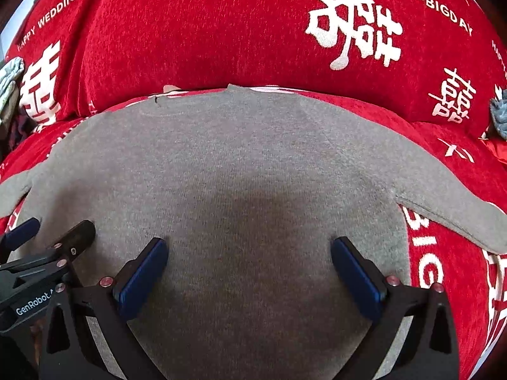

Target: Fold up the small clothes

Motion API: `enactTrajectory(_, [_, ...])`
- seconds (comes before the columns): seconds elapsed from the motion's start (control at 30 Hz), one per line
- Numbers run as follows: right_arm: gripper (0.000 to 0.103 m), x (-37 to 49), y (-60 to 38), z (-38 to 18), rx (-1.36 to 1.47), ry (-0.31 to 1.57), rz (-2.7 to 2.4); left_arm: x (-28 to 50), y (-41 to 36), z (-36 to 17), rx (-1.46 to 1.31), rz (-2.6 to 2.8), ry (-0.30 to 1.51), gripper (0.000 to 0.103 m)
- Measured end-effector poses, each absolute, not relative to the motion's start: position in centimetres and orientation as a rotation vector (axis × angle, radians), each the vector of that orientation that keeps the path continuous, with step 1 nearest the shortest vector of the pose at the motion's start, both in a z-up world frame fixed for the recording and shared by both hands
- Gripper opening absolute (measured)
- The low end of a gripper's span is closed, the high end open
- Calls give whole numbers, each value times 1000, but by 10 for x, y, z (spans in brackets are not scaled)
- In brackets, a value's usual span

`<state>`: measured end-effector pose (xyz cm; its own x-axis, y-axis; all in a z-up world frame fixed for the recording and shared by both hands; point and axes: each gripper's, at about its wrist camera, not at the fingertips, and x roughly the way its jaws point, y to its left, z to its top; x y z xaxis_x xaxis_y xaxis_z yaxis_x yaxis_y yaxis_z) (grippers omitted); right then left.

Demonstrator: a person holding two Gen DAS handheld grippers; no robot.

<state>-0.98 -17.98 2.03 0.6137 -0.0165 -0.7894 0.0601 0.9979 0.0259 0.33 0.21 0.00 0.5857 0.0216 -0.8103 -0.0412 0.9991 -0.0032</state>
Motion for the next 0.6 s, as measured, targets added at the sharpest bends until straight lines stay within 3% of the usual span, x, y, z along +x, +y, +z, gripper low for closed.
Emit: enactTrajectory(0.6, [103,-5,-177,14,35,943,-39,9,2,1,-18,34,999,103])
